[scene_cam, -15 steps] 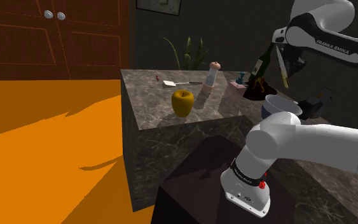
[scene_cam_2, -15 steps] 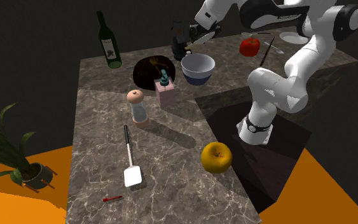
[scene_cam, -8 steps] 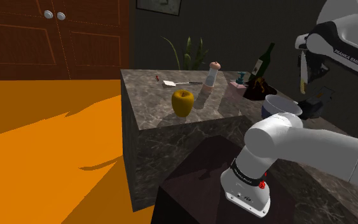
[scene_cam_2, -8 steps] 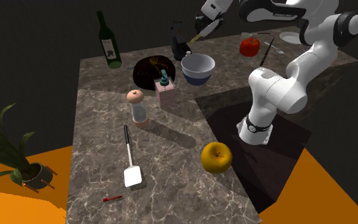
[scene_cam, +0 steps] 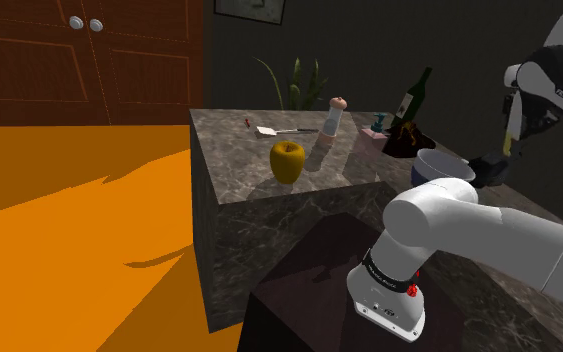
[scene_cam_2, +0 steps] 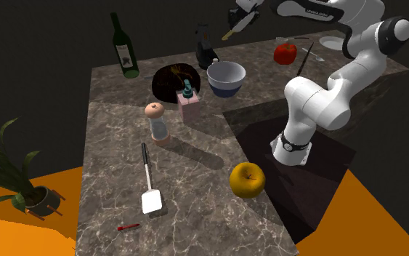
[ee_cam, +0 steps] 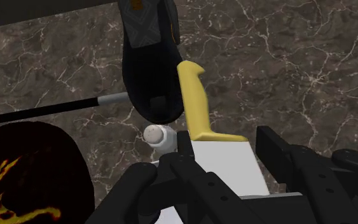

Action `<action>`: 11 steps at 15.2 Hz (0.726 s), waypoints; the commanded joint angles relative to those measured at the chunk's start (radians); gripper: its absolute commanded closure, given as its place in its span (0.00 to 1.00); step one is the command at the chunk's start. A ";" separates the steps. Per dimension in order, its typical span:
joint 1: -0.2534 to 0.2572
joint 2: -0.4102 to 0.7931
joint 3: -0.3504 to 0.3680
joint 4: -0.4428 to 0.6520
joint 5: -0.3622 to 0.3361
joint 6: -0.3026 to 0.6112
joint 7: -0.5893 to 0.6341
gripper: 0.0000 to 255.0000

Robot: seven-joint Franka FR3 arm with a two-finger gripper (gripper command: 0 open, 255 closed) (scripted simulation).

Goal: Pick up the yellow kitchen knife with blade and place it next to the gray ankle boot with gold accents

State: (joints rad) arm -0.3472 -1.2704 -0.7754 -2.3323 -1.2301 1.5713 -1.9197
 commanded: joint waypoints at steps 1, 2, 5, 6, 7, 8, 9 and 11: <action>-0.005 -0.009 -0.031 0.034 -0.025 0.006 -0.050 1.00; -0.005 -0.012 -0.048 0.054 -0.037 0.011 -0.074 1.00; 0.002 -0.017 -0.099 0.119 -0.073 0.025 -0.145 1.00; 0.005 -0.018 -0.115 0.143 -0.084 0.029 -0.169 1.00; 0.010 -0.018 -0.132 0.168 -0.094 0.034 -0.192 1.00; 0.016 -0.018 -0.148 0.194 -0.104 0.039 -0.216 1.00; 0.023 -0.018 -0.164 0.221 -0.114 0.044 -0.239 1.00; 0.039 -0.017 -0.195 0.278 -0.132 0.053 -0.286 1.00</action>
State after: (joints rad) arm -0.3133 -1.2846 -0.9522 -2.0814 -1.3500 1.6182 -2.1775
